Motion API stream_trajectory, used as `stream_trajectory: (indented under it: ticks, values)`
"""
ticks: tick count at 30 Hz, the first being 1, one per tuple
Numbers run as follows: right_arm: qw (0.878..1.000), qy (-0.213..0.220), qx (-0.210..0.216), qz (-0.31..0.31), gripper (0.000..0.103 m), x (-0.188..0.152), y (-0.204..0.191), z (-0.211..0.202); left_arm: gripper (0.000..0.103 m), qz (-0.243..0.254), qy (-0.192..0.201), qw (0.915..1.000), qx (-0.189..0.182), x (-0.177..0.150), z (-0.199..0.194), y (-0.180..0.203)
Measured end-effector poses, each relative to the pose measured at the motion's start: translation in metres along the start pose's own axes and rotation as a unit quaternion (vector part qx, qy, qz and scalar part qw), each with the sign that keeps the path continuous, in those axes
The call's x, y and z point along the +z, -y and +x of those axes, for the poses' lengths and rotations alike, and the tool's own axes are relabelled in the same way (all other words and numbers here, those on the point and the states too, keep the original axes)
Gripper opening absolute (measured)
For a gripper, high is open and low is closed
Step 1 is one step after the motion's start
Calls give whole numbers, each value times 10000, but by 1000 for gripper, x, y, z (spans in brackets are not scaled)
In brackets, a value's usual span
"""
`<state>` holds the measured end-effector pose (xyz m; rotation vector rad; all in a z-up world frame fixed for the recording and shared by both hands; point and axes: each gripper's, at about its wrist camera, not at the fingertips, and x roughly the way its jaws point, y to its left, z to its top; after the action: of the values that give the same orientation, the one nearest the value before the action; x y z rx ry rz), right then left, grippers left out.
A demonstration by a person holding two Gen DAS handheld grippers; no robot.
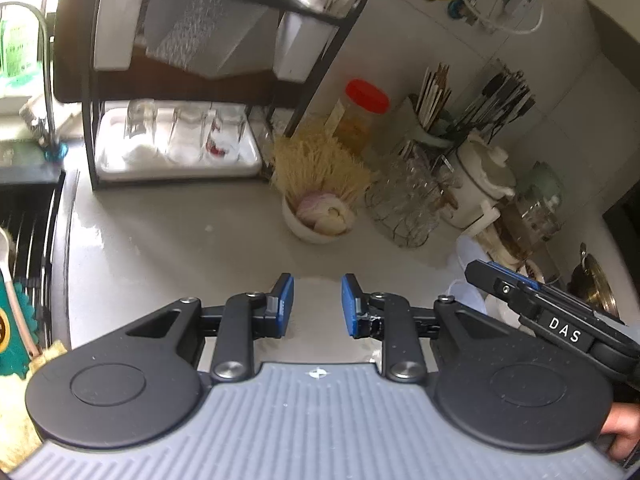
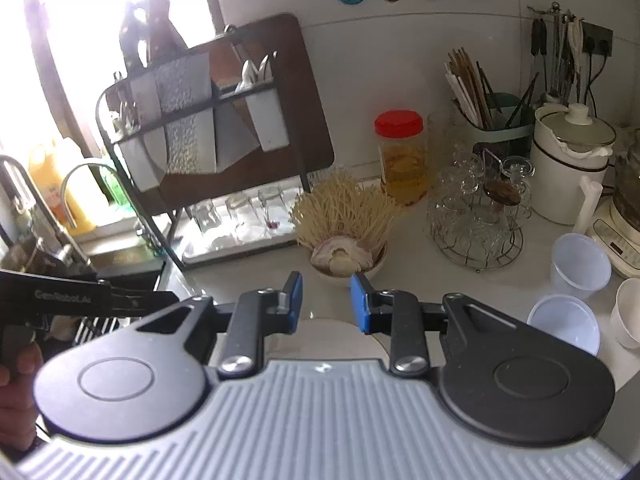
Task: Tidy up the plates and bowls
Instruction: 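Move both grippers toward the white plastic bowls beside the kettle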
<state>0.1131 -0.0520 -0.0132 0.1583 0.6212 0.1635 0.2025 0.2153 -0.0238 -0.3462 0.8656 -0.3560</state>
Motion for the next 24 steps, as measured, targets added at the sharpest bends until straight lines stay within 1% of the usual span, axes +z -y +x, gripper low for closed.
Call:
stream_trajectory:
  ticks: [2, 5, 8, 10, 13, 17, 20, 24]
  values:
    - [10000, 35, 17, 8, 31, 3, 1, -3, 29, 69, 59, 9999, 56, 4, -2, 3]
    - [10000, 41, -18, -61, 31, 6, 4, -7, 29, 89, 89, 9999, 30, 9, 1, 13]
    - [10000, 48, 19, -12, 31, 8, 16, -8, 29, 171, 149, 9997, 5, 10, 9, 29]
    - [10000, 28, -39, -1, 31, 11, 26, -4, 29, 169, 148, 9997, 22, 9, 18, 41]
    - [10000, -6, -74, -19, 31, 17, 48, 0, 29, 116, 128, 9998, -17, 9, 34, 60]
    - [9999, -36, -144, 26, 31, 22, 79, 0, 29, 105, 124, 9999, 28, 12, 55, 88]
    - [9997, -147, -134, 112, 31, 24, 105, 1, 29, 83, 66, 9999, 22, 12, 72, 108]
    - [9994, -232, -139, 197, 31, 25, 138, 2, 34, 66, -24, 10000, 26, 10, 95, 133]
